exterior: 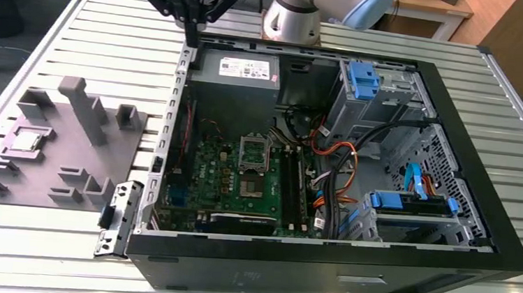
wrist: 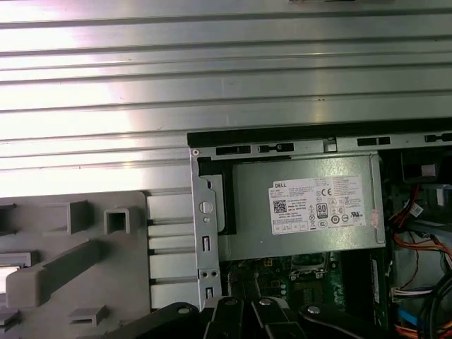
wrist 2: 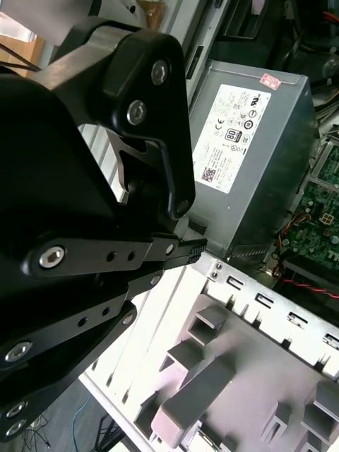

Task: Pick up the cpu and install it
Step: 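Reach for the cpu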

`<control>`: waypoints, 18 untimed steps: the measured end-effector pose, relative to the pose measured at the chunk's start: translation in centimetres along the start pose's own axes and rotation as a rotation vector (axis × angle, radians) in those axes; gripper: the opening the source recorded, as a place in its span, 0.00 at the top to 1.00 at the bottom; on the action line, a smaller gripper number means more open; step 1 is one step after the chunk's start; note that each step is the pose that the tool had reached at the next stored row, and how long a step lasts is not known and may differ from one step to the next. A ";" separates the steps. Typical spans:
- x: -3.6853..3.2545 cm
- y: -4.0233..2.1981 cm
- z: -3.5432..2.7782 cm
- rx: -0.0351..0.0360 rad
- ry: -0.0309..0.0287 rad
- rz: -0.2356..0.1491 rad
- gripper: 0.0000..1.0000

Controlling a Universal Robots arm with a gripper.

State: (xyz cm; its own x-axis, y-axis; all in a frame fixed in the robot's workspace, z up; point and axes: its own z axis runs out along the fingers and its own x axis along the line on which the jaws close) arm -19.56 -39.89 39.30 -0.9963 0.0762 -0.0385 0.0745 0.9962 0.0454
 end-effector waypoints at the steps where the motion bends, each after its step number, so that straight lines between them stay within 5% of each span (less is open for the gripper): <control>1: 0.12 -0.01 -0.01 0.0000 0.0000 0.000 0.89; 18: 2.56 -0.19 -0.10 -0.0003 -0.0037 0.000 0.89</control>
State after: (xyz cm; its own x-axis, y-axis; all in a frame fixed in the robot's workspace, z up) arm -22.13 -39.89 39.30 -0.9962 0.0762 -0.0422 0.0743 0.9962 0.0457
